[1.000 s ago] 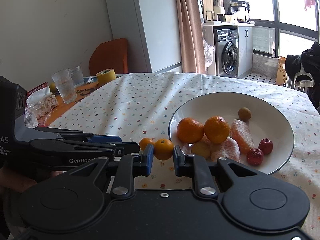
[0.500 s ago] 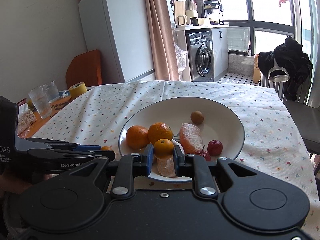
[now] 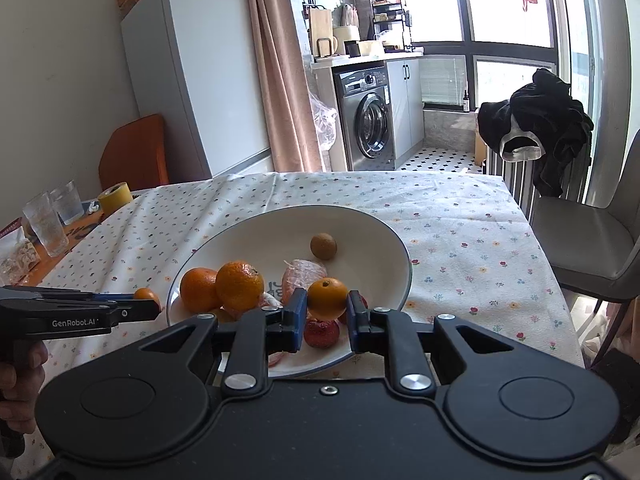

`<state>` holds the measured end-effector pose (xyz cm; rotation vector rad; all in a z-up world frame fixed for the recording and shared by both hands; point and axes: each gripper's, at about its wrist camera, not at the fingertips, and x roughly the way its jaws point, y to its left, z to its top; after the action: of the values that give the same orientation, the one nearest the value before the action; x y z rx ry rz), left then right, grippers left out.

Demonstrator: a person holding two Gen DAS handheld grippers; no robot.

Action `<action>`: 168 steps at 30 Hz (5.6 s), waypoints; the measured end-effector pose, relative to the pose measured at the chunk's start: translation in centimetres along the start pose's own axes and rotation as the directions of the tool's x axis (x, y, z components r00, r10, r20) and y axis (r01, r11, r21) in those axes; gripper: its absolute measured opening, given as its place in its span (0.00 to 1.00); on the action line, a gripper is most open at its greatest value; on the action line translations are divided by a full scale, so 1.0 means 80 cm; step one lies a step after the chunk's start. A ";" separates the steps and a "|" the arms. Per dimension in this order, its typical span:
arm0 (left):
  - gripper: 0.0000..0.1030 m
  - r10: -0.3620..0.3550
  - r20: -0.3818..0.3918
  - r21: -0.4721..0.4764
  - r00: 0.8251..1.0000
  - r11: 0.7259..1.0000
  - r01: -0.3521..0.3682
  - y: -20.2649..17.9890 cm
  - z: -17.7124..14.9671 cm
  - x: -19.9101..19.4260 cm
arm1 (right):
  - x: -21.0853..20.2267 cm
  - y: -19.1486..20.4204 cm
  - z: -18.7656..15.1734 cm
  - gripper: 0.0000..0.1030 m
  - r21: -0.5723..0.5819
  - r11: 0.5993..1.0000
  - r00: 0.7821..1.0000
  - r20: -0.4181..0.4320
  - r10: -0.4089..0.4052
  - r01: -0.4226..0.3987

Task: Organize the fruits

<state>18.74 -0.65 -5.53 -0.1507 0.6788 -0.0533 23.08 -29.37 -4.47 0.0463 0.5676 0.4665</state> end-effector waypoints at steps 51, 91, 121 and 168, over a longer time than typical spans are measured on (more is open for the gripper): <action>0.22 -0.099 0.054 0.108 0.994 0.990 0.093 -0.062 0.070 0.048 | 0.007 -0.014 0.000 0.34 0.059 0.997 0.999 0.021 0.045 -0.046; 0.82 -0.053 0.077 0.031 0.996 0.998 0.051 -0.021 0.030 -0.050 | -0.039 0.040 -0.003 0.71 0.012 0.998 0.997 0.039 0.061 -0.062; 1.00 0.019 0.048 -0.021 0.999 1.000 -0.018 0.023 -0.023 -0.144 | -0.103 0.090 -0.012 1.00 -0.025 0.995 0.995 0.023 0.100 -0.099; 1.00 0.095 0.068 0.020 0.993 0.995 -0.096 0.034 -0.058 -0.205 | -0.127 0.114 -0.024 1.00 -0.014 0.987 0.986 -0.037 0.161 -0.161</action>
<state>3.02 3.06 0.67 -0.0973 0.6174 0.0356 10.73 -25.82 0.64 0.0685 0.5979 0.6301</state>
